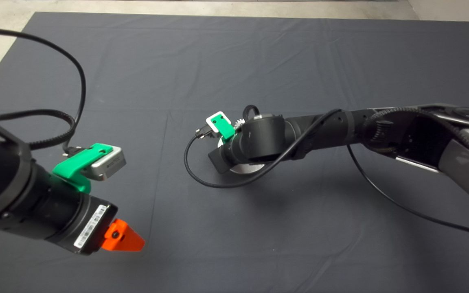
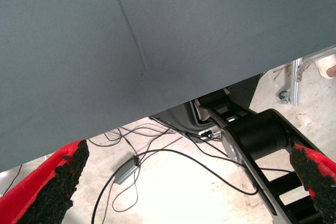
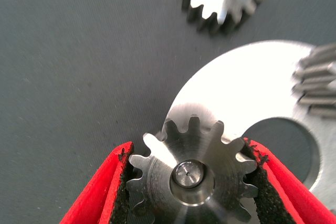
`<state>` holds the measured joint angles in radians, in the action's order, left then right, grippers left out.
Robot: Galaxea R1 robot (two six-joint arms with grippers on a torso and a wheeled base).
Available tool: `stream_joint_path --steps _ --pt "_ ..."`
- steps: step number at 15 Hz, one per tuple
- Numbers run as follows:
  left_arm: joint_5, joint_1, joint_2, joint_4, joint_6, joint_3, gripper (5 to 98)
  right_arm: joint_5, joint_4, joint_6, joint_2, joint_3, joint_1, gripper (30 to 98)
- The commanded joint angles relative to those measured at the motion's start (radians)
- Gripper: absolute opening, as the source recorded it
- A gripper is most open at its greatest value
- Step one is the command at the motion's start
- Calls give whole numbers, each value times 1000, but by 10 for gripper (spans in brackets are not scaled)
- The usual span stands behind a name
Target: Remove an incorrectly installed larger gear and replace it with the correct smaller gear
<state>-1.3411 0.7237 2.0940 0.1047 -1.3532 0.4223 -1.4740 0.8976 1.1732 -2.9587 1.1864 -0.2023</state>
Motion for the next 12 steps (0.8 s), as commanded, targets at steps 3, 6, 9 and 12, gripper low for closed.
stream_joint_path --steps 3,6,9,12 --pt "-1 11 -2 10 -4 -13 983 9 11 32 -3 -52 -102 501" --pt "-1 11 -2 10 -4 -15 983 8 -55 45 15 -86 -139 501" --pt "-1 11 -1 10 -4 -14 983 8 -95 48 113 -183 -155 501" --pt "-3 11 10 12 -7 -9 983 8 -95 48 265 -289 -155 501"
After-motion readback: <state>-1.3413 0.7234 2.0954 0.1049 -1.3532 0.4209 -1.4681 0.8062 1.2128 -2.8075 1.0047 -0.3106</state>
